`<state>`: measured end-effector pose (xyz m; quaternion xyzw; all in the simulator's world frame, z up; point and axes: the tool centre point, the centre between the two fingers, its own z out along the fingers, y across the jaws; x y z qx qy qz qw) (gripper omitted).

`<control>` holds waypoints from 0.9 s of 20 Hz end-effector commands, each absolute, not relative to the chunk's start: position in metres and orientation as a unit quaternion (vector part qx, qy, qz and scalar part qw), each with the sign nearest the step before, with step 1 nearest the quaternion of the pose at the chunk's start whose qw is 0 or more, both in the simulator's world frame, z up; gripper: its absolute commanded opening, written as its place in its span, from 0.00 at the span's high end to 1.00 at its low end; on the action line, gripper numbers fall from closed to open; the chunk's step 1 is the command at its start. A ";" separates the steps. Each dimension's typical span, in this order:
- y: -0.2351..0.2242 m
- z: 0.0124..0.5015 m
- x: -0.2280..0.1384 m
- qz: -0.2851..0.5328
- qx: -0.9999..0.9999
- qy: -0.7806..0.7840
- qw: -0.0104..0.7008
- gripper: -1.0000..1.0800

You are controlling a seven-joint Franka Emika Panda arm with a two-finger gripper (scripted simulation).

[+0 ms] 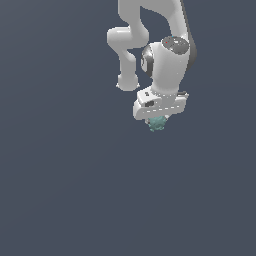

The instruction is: Pick up the object and move it to a goal position.

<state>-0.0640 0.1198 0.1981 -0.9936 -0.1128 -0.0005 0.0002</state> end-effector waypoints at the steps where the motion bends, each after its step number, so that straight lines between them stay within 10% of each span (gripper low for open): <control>1: 0.121 0.225 -0.062 0.000 -0.994 -0.113 0.000 1.00; 18: 0.131 0.395 -0.039 0.000 -0.994 -0.113 0.000 1.00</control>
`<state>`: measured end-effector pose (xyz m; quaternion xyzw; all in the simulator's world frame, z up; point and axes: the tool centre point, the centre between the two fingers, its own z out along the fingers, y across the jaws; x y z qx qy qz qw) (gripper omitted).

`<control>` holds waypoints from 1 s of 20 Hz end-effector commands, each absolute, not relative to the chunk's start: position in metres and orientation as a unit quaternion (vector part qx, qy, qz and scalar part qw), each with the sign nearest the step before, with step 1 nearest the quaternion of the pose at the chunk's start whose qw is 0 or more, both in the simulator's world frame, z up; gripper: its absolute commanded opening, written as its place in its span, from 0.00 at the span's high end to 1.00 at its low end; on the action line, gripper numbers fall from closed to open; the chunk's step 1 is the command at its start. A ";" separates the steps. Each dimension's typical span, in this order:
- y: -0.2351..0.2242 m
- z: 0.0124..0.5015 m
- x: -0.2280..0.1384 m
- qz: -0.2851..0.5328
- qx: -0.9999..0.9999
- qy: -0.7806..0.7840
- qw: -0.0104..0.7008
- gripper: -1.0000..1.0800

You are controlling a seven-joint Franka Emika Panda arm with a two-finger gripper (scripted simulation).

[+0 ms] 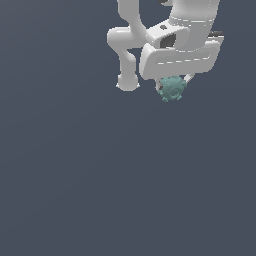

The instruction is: Pick up the object and move it to a goal position.

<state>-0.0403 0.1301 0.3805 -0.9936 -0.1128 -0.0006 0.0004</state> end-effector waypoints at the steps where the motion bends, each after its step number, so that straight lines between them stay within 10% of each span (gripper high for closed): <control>1: 0.131 0.403 -0.037 0.000 -0.994 -0.113 0.000 1.00; 20: 0.137 0.484 -0.021 0.000 -0.994 -0.112 0.000 1.00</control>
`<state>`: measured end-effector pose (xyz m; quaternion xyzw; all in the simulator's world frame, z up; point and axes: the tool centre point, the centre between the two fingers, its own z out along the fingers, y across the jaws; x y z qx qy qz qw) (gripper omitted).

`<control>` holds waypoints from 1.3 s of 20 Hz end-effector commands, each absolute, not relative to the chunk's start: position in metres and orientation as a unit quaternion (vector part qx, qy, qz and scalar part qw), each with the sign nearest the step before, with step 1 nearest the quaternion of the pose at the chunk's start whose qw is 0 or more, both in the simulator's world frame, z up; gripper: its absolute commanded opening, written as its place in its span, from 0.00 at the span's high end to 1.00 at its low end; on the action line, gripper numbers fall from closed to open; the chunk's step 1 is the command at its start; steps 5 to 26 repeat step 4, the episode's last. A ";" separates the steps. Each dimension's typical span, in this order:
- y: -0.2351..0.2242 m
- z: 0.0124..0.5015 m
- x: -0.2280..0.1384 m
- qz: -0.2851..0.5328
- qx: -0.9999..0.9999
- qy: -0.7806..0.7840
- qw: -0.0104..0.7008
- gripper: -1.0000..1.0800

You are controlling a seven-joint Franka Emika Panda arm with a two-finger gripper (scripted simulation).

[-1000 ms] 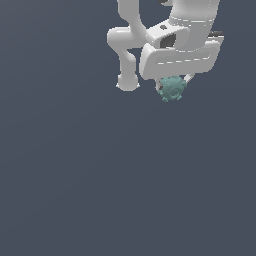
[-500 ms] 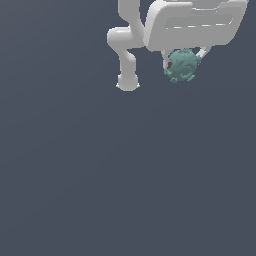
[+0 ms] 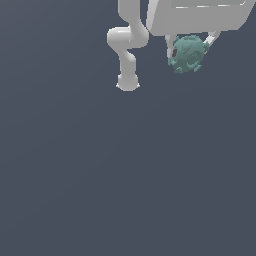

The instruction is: Pick up the object and move it to a goal position.

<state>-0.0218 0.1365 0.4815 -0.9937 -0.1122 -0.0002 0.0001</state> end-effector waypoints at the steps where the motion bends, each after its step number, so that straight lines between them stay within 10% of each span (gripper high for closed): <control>1: 0.137 0.484 -0.021 0.000 -0.994 -0.112 0.000 1.00; 26: 0.137 0.484 -0.021 0.000 -0.994 -0.112 0.000 1.00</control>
